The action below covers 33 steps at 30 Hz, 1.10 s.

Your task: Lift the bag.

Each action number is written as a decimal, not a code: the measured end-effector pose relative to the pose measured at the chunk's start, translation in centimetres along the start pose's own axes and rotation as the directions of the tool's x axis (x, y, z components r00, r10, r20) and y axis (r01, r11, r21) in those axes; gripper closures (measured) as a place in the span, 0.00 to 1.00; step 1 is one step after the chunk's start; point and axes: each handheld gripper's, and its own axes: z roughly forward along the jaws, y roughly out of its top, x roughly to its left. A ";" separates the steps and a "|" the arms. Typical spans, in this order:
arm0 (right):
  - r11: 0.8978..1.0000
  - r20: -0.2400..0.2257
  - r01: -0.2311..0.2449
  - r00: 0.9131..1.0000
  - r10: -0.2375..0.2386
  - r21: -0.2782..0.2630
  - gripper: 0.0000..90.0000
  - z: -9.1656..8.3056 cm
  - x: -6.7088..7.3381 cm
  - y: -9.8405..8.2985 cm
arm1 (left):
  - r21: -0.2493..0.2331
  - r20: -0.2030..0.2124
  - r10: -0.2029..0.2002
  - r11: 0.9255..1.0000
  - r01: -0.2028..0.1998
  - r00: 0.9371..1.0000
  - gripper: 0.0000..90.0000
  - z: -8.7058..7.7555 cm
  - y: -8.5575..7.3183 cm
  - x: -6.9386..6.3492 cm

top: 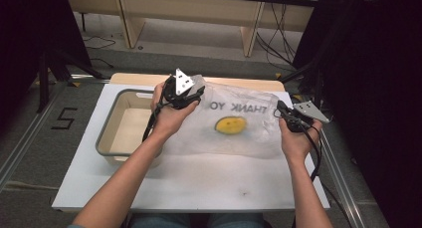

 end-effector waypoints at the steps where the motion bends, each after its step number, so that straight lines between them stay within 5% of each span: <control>1: 1.000 0.001 -0.001 1.000 0.001 0.002 1.00 0.1 0.0 0.0 | -0.002 -0.002 -0.005 1.000 0.005 1.000 0.55 -0.1 0.1 0.0; 7: 1.000 0.021 0.000 1.000 -0.001 0.017 1.00 0.3 0.1 -0.1 | -0.025 -0.009 -0.043 0.999 0.042 0.999 0.39 -1.1 0.8 -0.3; 11: 1.000 0.028 -0.002 1.000 0.001 0.020 1.00 0.3 0.1 0.0 | -0.066 0.019 -0.082 0.994 0.083 0.996 0.38 -2.1 1.5 -0.5; 15: 1.000 0.033 -0.006 0.999 0.005 0.024 1.00 0.4 0.1 0.0 | -0.074 0.045 -0.071 0.994 0.074 0.996 0.38 -3.2 2.0 -1.0; 24: 1.000 0.034 -0.011 0.999 0.010 0.023 1.00 0.3 -0.2 0.1 | 0.060 0.121 -0.024 0.998 0.017 0.992 0.33 -4.2 0.4 -2.9; 29: 1.000 0.026 -0.013 1.000 0.013 0.020 1.00 0.2 -0.2 0.2 | 0.190 0.088 0.005 0.982 -0.022 0.996 0.35 -2.7 -1.3 -3.4; 33: 1.000 0.016 -0.019 1.000 0.019 0.015 1.00 0.0 -0.1 0.4 | 0.259 0.059 0.002 0.966 -0.017 0.998 0.49 -1.2 -2.2 -3.3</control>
